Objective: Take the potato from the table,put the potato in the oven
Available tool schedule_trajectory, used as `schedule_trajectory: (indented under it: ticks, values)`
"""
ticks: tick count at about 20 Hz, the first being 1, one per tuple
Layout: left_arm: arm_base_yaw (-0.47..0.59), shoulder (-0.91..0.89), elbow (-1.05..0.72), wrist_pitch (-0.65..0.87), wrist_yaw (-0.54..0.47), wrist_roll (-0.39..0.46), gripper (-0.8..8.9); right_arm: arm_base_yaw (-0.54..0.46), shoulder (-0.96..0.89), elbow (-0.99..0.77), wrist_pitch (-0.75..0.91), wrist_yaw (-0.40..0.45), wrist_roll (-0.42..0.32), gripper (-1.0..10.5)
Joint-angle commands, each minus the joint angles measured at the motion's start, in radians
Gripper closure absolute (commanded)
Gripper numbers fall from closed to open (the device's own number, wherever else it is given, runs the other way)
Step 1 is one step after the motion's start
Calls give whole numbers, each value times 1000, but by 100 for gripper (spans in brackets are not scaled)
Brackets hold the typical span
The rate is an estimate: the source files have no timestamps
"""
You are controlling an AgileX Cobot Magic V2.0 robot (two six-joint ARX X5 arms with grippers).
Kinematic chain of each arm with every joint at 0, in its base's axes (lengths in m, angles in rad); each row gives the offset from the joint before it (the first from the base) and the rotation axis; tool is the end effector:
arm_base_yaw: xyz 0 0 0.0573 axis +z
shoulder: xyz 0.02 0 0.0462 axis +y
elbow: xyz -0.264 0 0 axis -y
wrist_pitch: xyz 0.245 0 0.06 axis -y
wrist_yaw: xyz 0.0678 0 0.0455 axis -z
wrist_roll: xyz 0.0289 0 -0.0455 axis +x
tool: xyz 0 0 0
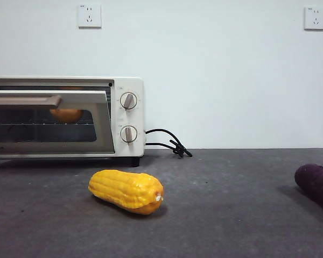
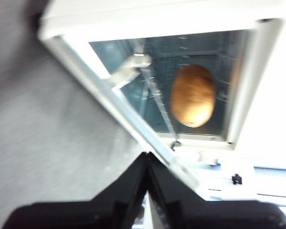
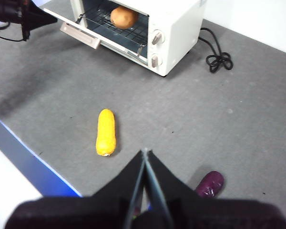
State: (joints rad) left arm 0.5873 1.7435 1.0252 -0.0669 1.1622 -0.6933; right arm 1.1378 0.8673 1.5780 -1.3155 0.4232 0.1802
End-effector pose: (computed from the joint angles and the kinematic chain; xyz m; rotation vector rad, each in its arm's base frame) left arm 0.3022 0.1693 0.1915 -1.2692 0.7031 -0.3585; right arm 0.0415 0.0615 0.4566 -0.2645 0.4967 0.6466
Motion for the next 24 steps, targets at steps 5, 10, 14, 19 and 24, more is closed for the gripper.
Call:
schedule_trajectory:
  ticks: [5, 10, 14, 19, 24]
  values:
    - [-58, 5, 152, 4, -2, -42, 822, 0, -1, -9, 6, 31, -20, 948]
    - [-116, 5, 212, 0, -5, -40, 822, 0, -1, -9, 6, 31, -20, 948]
    - [-156, 5, 213, -16, 6, -25, 822, 0, -1, -9, 6, 40, -20, 948]
    - [-214, -16, 213, -124, 48, 111, 822, 0, 0, -9, 6, 127, -13, 947]
    - [-289, -84, 213, -325, 42, 364, 822, 0, 6, -9, 3, 315, 61, 946]
